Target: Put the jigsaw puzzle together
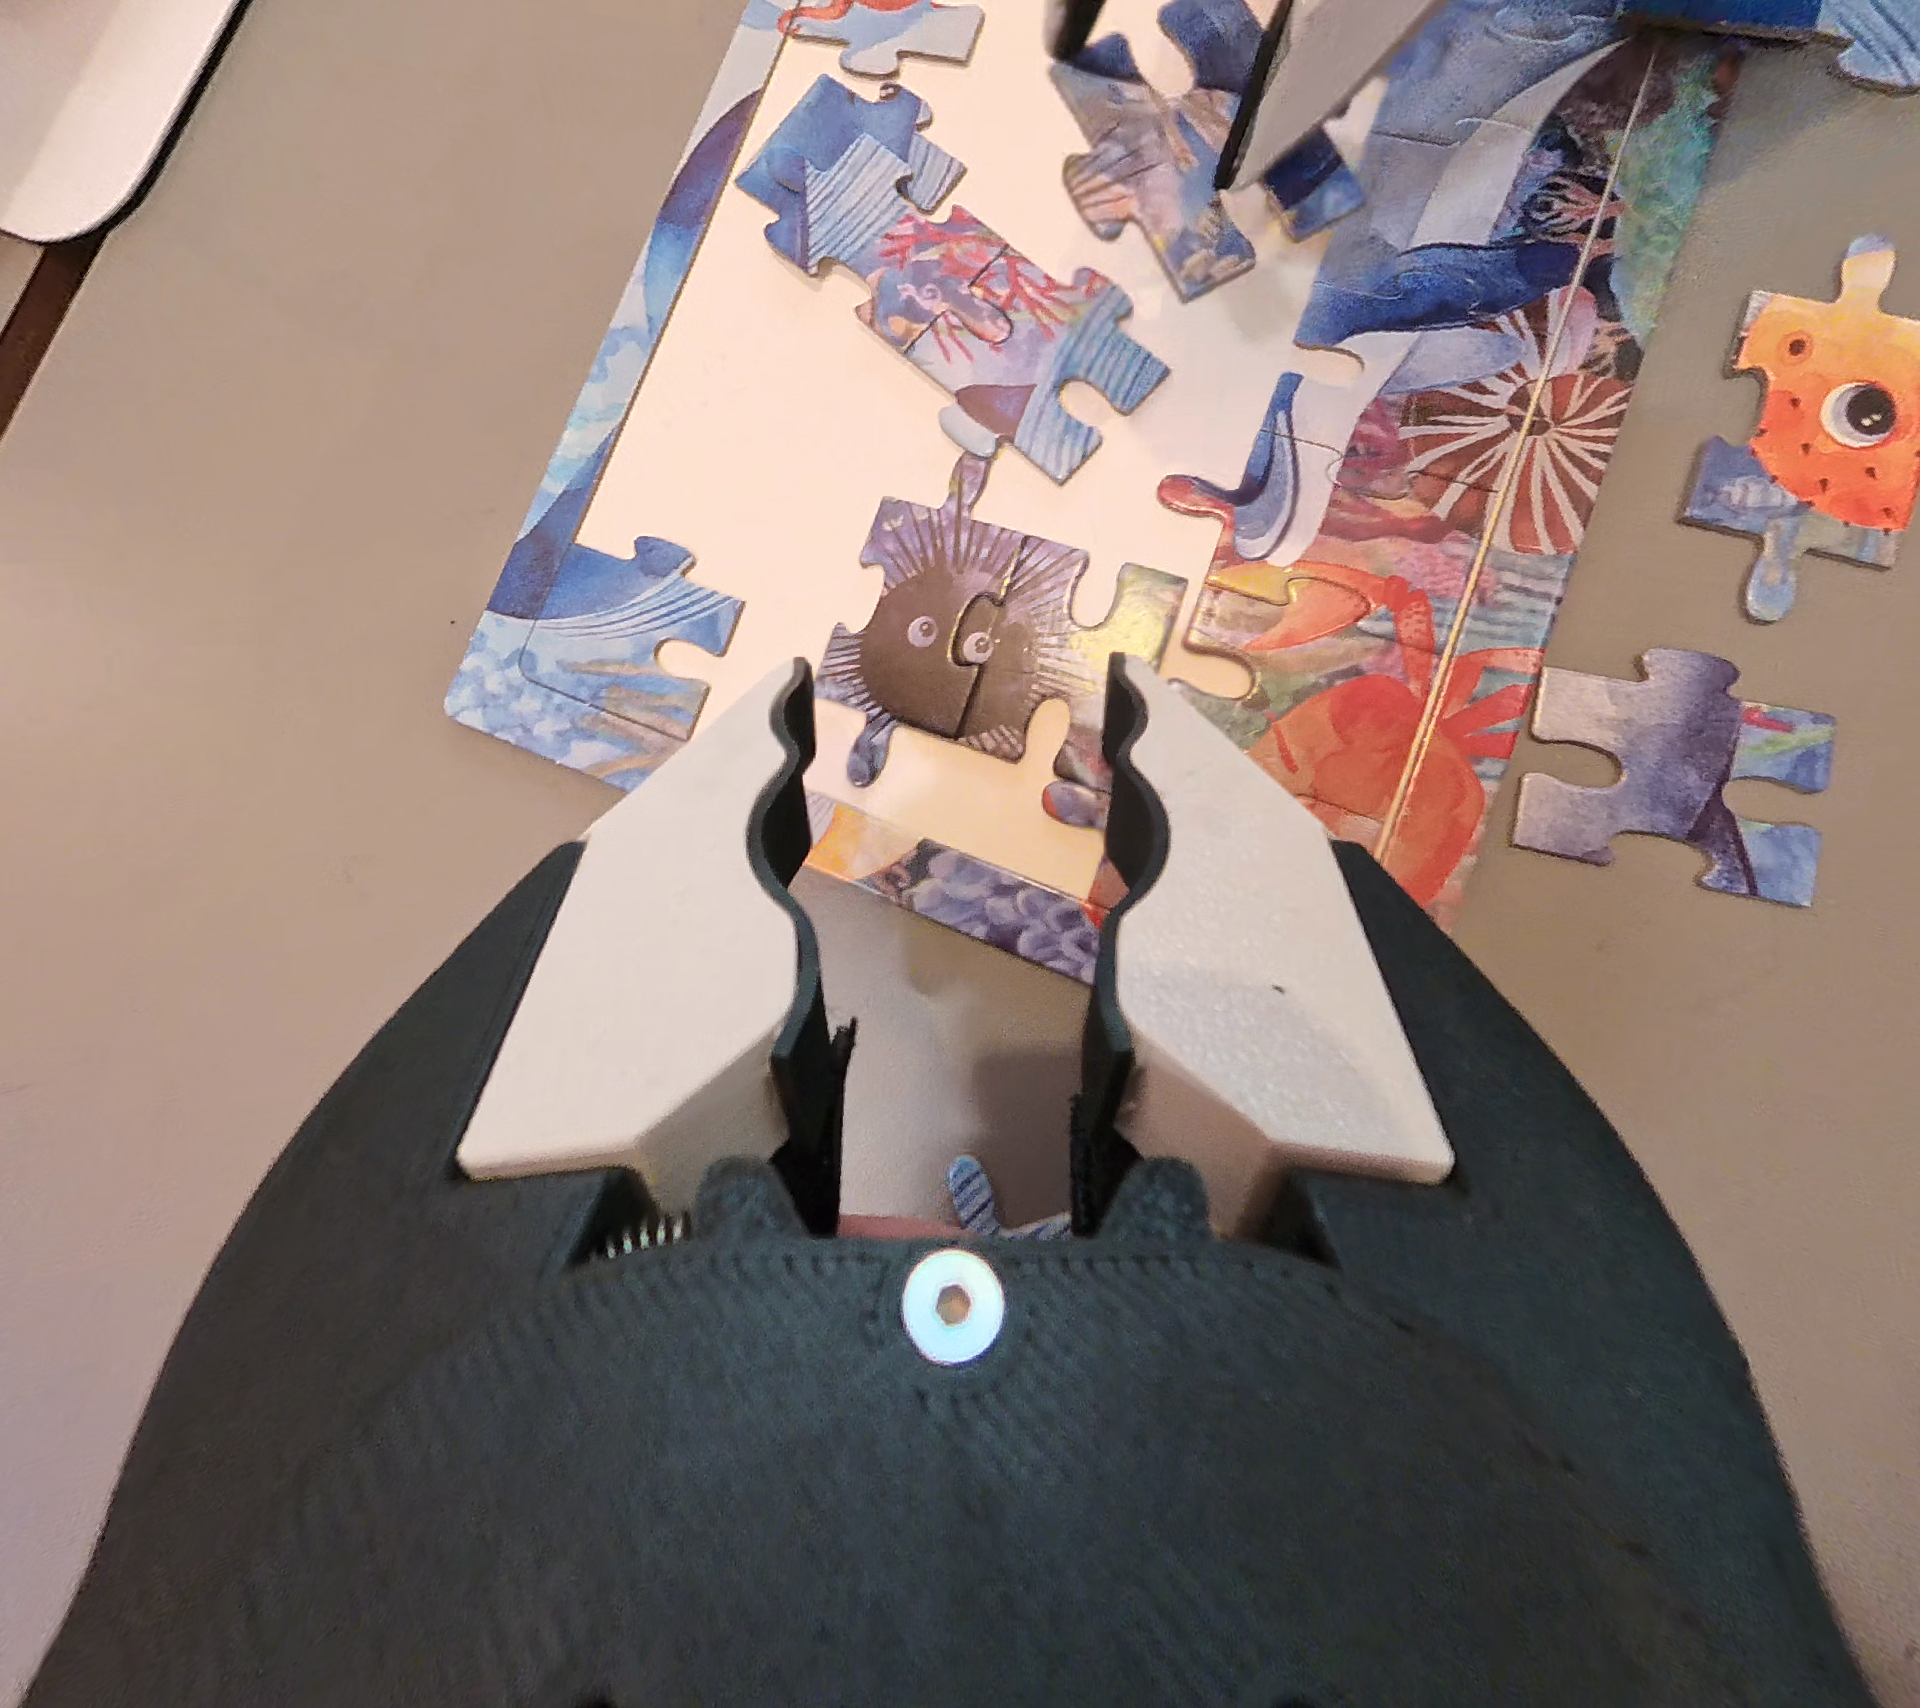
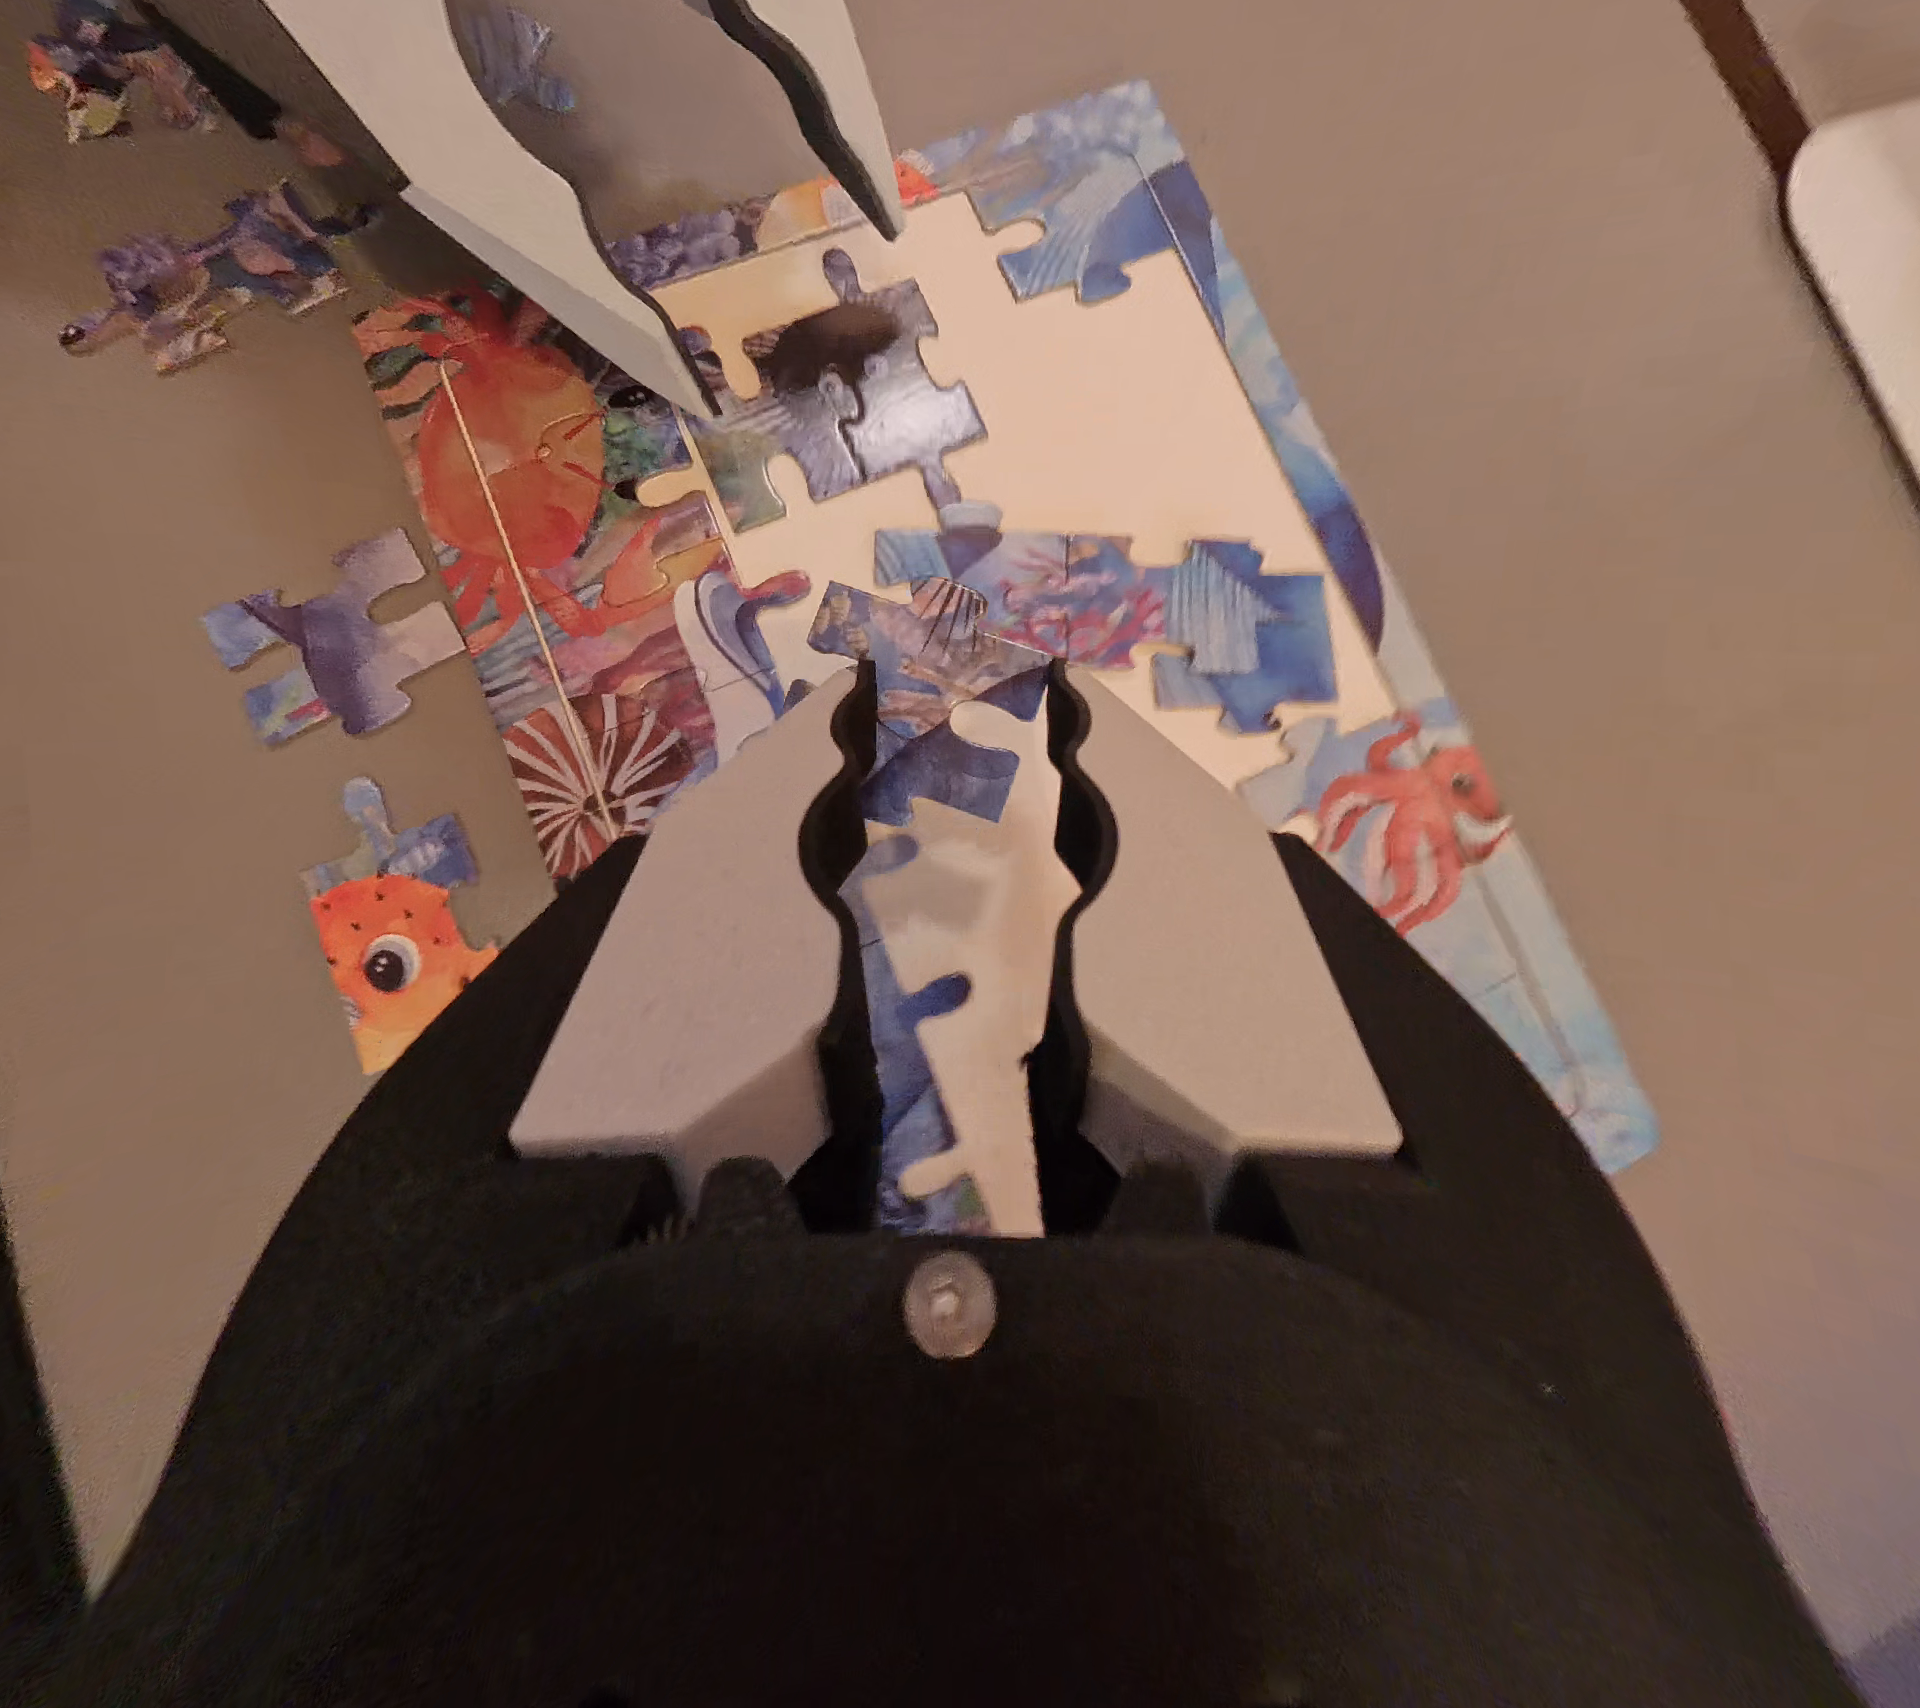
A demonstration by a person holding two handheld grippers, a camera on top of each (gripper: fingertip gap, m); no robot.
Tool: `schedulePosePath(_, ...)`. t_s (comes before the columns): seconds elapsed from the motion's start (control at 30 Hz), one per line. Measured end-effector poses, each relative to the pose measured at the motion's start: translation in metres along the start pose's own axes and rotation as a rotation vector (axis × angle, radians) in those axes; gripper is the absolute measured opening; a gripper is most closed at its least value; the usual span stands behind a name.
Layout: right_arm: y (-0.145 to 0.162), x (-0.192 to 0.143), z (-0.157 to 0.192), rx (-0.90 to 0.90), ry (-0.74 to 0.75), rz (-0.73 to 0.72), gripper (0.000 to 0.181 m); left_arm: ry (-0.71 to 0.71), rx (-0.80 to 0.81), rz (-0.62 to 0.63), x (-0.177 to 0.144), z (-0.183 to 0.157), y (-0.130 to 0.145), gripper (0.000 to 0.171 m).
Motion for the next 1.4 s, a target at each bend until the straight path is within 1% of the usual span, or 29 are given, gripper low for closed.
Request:
schedulePosePath(0.1, -0.026, 0.005, -0.005, -0.208, -0.081, 0.017, 0.031, -0.003, -0.004, 0.014, -0.002, 0.003, 0.004, 0.054)
schedulePosePath(0.17, -0.038, 0.016, -0.007, -0.391, -0.143, 0.078, 0.031, -0.009, 0.008, 0.03, -0.003, 0.005, 0.008, 0.055)
schedulePosePath(0.2, -0.042, 0.023, -0.009, -0.465, -0.16, 0.116, 0.031, -0.004, 0.01, 0.04, -0.003, 0.005, 0.011, 0.055)
schedulePosePath(0.27, -0.049, 0.037, -0.005, -0.593, -0.246, 0.184, 0.031, 0.015, 0.013, 0.046, -0.004, 0.004, 0.015, 0.055)
schedulePosePath(0.33, -0.052, 0.051, 0.0, -0.695, -0.331, 0.243, 0.031, 0.043, 0.01, 0.053, -0.006, 0.003, 0.02, 0.057)
schedulePosePath(0.43, -0.052, 0.07, 0.007, -0.757, -0.446, 0.296, 0.031, 0.066, -0.006, 0.035, -0.008, 0.004, 0.024, 0.058)
schedulePosePath(0.5, -0.048, 0.081, 0.007, -0.748, -0.466, 0.331, 0.033, 0.072, -0.005, 0.018, -0.007, 0.006, 0.025, 0.057)
schedulePosePath(0.57, -0.047, 0.085, 0.002, -0.725, -0.428, 0.336, 0.042, 0.089, -0.018, 0.001, -0.006, 0.005, 0.024, 0.057)
schedulePosePath(0.63, -0.049, 0.078, 0.0, -0.636, -0.409, 0.313, 0.045, 0.089, -0.001, -0.008, -0.005, 0.005, 0.023, 0.057)
schedulePosePath(0.7, -0.044, 0.069, -0.004, -0.548, -0.354, 0.327, 0.051, 0.089, 0.016, -0.014, -0.004, 0.003, 0.02, 0.057)
schedulePosePath(0.77, -0.038, 0.063, 0.004, -0.447, -0.345, 0.321, 0.047, 0.081, 0.018, -0.007, -0.003, 0.003, 0.019, 0.057)
schedulePosePath(0.83, -0.03, 0.063, 0.011, -0.372, -0.291, 0.33, 0.044, 0.052, 0.014, 0.014, -0.005, 0.007, 0.02, 0.056)
schedulePosePath(0.9, -0.028, 0.066, 0.016, -0.297, -0.231, 0.314, 0.042, 0.065, 0.008, 0.026, -0.009, 0.002, 0.02, 0.055)
schedulePosePath(1.03, -0.021, 0.067, 0.006, -0.21, -0.136, 0.304, 0.039, 0.097, -0.032, 0.059, -0.006, -0.008, 0.022, 0.054)
schedulePosePath(1.23, -0.012, 0.063, 0.004, -0.109, -0.193, 0.259, 0.035, 0.128, -0.089, 0.054, 0.003, -0.011, 0.014, 0.058)
schedulePosePath(1.3, -0.009, 0.06, 0.003, -0.104, -0.202, 0.249, 0.035, 0.141, -0.106, 0.047, 0.006, -0.012, 0.011, 0.058)
schedulePosePath(1.4, -0.006, 0.055, 0.006, -0.077, -0.25, 0.251, 0.041, 0.157, -0.11, 0.038, 0.011, -0.014, 0.006, 0.059)
Point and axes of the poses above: each gripper's, where its closed fingertips meet, x out along the fingers, y out of its underside, z = x × y across the jaws, the point moved 2 cm from there along -x, back along the fingers, and after that the axes turned 1 degree about -z, right-handed, at the moved point
